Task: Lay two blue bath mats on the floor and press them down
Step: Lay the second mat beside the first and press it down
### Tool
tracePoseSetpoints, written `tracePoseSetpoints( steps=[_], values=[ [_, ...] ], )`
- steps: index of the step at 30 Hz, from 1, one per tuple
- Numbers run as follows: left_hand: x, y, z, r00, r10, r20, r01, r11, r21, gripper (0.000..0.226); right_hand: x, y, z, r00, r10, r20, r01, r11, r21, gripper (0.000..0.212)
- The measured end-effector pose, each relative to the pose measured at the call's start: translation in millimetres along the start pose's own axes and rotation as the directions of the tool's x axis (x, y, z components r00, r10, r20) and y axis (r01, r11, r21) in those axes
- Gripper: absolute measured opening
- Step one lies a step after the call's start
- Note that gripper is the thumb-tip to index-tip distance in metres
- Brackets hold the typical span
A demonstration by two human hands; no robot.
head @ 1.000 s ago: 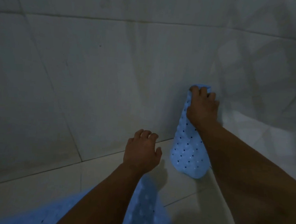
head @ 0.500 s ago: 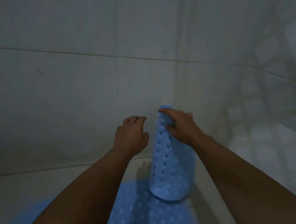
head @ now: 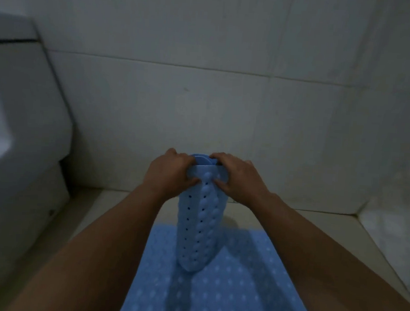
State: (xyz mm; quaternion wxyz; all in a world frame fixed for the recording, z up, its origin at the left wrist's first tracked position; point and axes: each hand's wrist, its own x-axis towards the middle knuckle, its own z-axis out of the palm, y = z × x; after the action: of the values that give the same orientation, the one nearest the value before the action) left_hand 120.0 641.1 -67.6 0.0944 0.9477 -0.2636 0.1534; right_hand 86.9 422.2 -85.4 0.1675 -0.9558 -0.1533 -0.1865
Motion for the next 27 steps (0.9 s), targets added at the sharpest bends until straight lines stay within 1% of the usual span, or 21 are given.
tracePoseSetpoints(
  steps=[2, 4, 6, 8, 10, 11, 13, 15, 16, 18, 20, 23, 25, 27],
  values=[
    [-18, -13, 4, 0.998, 0.009, -0.060, -0.005, 0.998, 0.063, 0.041, 1, -16, 13, 0.997, -0.066, -0.043, 0.064, 0.997, -0.051, 0.057],
    [-32, -21, 10, 0.995, 0.011, -0.098, -0.002, 0.995, 0.098, 0.045, -2, -26, 24, 0.994, -0.065, -0.090, 0.057, 0.995, -0.087, 0.060],
    [-40, -27, 13, 0.989, -0.017, -0.146, 0.029, 0.996, 0.083, 0.047, -8, -30, 36, 0.985, 0.047, -0.166, -0.053, 0.998, -0.026, 0.060],
    [-43, -31, 14, 0.985, -0.028, -0.168, 0.041, 0.996, 0.076, 0.049, -14, -28, 43, 0.970, 0.138, -0.200, -0.137, 0.990, 0.021, 0.048],
    [-42, -32, 14, 0.985, -0.019, -0.171, 0.031, 0.997, 0.070, 0.055, -18, -24, 46, 0.971, 0.178, -0.159, -0.183, 0.983, -0.013, 0.031],
    [-41, -31, 13, 0.984, -0.017, -0.177, 0.029, 0.997, 0.066, 0.059, -19, -21, 46, 0.971, 0.200, -0.134, -0.204, 0.979, -0.016, 0.027],
    [-41, -28, 12, 0.981, -0.003, -0.196, 0.020, 0.996, 0.082, 0.059, -21, -21, 45, 0.971, 0.223, -0.085, -0.226, 0.974, -0.022, 0.033],
    [-39, -28, 12, 0.981, 0.063, -0.186, -0.033, 0.986, 0.161, 0.052, -22, -22, 48, 0.969, 0.240, -0.054, -0.243, 0.968, -0.066, 0.042],
    [-38, -29, 12, 0.981, 0.104, -0.162, -0.072, 0.979, 0.192, 0.048, -23, -22, 50, 0.967, 0.247, -0.054, -0.251, 0.963, -0.097, 0.043],
    [-34, -34, 10, 0.980, 0.159, -0.117, -0.137, 0.975, 0.175, 0.044, -23, -23, 50, 0.965, 0.254, -0.062, -0.261, 0.955, -0.142, 0.040],
    [-31, -40, 8, 0.977, 0.196, -0.082, -0.183, 0.972, 0.145, 0.045, -20, -25, 45, 0.975, 0.215, -0.047, -0.220, 0.962, -0.163, 0.030],
    [-32, -51, 8, 0.964, 0.259, -0.056, -0.242, 0.946, 0.215, 0.049, -11, -19, 34, 0.998, 0.060, 0.035, -0.054, 0.986, -0.159, 0.020],
    [-33, -58, 7, 0.962, 0.272, -0.028, -0.257, 0.933, 0.254, 0.048, -3, -19, 24, 0.991, -0.030, 0.131, 0.042, 0.995, -0.090, 0.022],
    [-32, -62, 5, 0.965, 0.262, 0.017, -0.258, 0.935, 0.245, 0.044, 7, -24, 16, 0.974, -0.052, 0.222, 0.069, 0.995, -0.068, 0.025]
  ],
)
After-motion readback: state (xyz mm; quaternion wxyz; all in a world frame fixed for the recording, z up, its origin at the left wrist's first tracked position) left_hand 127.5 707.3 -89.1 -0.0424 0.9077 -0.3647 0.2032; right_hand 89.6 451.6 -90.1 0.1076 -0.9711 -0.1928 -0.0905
